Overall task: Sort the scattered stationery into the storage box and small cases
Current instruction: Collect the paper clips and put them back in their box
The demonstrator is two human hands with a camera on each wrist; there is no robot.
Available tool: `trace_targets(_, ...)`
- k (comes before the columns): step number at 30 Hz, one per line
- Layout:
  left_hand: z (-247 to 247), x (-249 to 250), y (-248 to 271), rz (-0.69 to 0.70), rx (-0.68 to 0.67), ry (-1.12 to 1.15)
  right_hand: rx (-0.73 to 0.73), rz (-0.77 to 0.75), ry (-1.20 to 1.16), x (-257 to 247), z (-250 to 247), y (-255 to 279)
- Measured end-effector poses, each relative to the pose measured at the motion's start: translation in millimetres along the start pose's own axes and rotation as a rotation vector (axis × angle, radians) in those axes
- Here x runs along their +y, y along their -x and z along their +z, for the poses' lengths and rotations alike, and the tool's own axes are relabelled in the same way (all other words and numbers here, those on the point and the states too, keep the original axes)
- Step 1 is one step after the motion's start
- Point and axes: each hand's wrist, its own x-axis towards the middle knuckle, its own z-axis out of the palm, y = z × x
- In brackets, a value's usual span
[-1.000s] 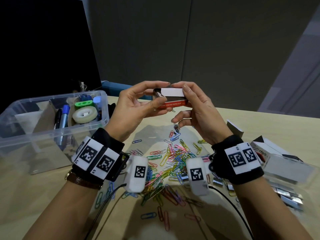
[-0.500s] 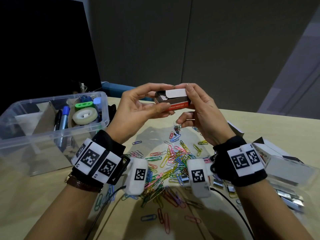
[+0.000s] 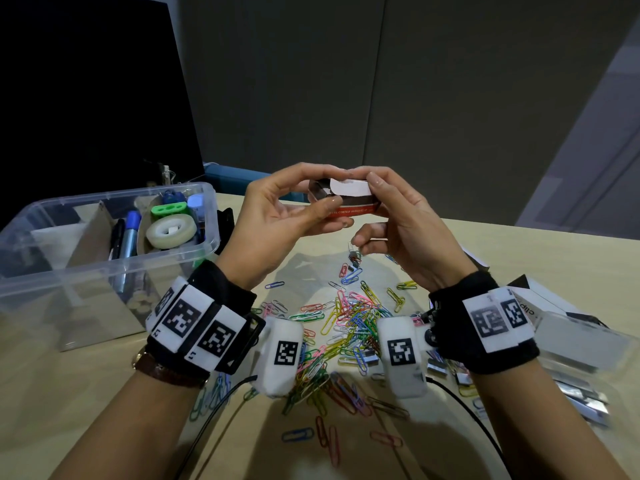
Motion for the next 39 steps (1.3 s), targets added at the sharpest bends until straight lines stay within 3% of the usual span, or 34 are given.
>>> trace_targets(15,8,-1,2,0.040,0.002,-0.057,0.045,0.003,0.061,-2,1,1)
trace_targets(31,8,-7,-1,0.019,0.080,0.002,0.028,0.067,-0.198,0,-2,-4)
trace_targets(39,-1,-3,-2,-0.093,0.036,0.130,-0.144,0.103,-0.172,2,-14,0)
